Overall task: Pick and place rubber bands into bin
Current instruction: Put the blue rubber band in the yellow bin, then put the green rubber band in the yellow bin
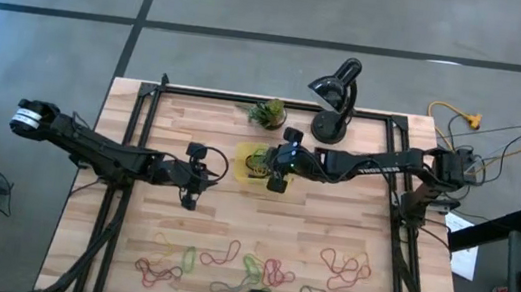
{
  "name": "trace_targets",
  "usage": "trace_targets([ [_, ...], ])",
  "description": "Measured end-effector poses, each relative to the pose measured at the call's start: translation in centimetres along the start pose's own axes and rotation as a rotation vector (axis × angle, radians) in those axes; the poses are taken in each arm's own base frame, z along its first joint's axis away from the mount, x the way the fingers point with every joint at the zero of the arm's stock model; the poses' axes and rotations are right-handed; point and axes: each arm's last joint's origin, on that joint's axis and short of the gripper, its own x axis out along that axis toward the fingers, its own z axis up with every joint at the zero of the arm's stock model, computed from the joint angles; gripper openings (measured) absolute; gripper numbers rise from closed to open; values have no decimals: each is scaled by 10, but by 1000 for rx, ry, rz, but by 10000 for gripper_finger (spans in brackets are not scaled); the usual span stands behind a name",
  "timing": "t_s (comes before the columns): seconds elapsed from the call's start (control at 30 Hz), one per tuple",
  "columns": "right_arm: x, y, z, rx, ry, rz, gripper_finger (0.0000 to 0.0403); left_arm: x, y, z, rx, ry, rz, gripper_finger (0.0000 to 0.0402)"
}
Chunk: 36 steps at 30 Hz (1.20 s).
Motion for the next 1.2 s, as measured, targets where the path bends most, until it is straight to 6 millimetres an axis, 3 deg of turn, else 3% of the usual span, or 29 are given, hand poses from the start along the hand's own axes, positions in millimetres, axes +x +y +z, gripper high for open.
trace_targets([
  [0.27,1,-2,0,16,3,-8,112,0,-1,-2,2,4,-2,80],
  [0.47,1,-2,-2,11,9,4,133,1,-2,-3,3,7,-10,80],
  [0.73,-4,6,4,-65,-34,138,127,-2,-15,0,1,-135,-459,80],
  [0.87,-12,10,6,-81,-37,153,120,1,-21,1,8,-150,-546,80],
  [1.2,-42,28,13,-126,-53,211,104,16,-61,-14,-51,64,-701,80],
])
